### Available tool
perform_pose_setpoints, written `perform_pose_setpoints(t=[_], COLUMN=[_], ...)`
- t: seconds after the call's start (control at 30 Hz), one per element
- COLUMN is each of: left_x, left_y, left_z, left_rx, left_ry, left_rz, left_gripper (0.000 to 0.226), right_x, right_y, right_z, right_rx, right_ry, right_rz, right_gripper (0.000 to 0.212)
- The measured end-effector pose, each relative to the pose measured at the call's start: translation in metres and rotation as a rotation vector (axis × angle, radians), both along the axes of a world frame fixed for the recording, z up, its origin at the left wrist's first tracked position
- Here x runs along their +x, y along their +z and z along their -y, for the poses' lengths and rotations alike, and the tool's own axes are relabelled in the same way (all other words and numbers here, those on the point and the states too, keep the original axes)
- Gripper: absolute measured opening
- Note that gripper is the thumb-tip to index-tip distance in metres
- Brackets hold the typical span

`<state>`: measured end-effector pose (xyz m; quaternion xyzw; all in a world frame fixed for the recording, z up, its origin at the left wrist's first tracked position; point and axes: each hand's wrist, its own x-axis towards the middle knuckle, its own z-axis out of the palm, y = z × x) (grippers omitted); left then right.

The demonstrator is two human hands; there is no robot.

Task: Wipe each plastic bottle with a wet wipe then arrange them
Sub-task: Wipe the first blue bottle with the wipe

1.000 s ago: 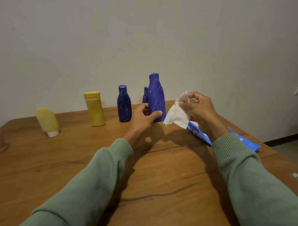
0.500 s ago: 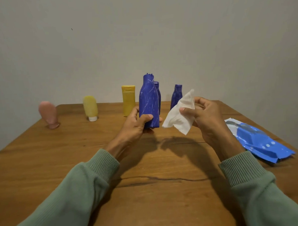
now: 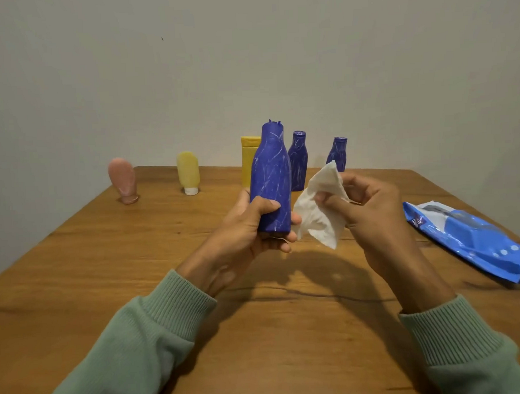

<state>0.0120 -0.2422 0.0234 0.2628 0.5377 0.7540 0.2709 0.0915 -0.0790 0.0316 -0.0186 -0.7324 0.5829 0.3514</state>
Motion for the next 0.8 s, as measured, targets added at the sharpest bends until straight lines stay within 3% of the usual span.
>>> perform_pose_setpoints(t=[0.13,0.33,0.47,0.67,0.8], left_x=[0.012,0.012,0.008,0.012,0.016], left_y=[-0.005,-0.003,-0.005,-0.002,-0.004], left_z=[0.003,0.013,0.013,0.007,0.002], left_rx=[0.013,0.079,0.058,0.060,0.055], left_ry=[-0.009,-0.119,-0.087,-0.097,-0.093], left_rz=[0.084,0.201,0.225,0.254,0.275], left_gripper=[0.040,0.067,0.068,0.063,0.061], right_x=[0.008,0.014,0.015,0.016,0.011], right_y=[0.000,0.004,0.005,0.001,-0.001], right_z=[0.003,0.008,0.014,0.022,0.022], right_rx=[-0.007,-0.036,-0.042,0.103,0.053], right_ry=[-0.006,0.021,0.024,-0.058,-0.091], right_rz=[-0.017,-0.025,-0.039,-0.063,-0.066], right_gripper=[0.024,0.025,0.025,0.014,0.010])
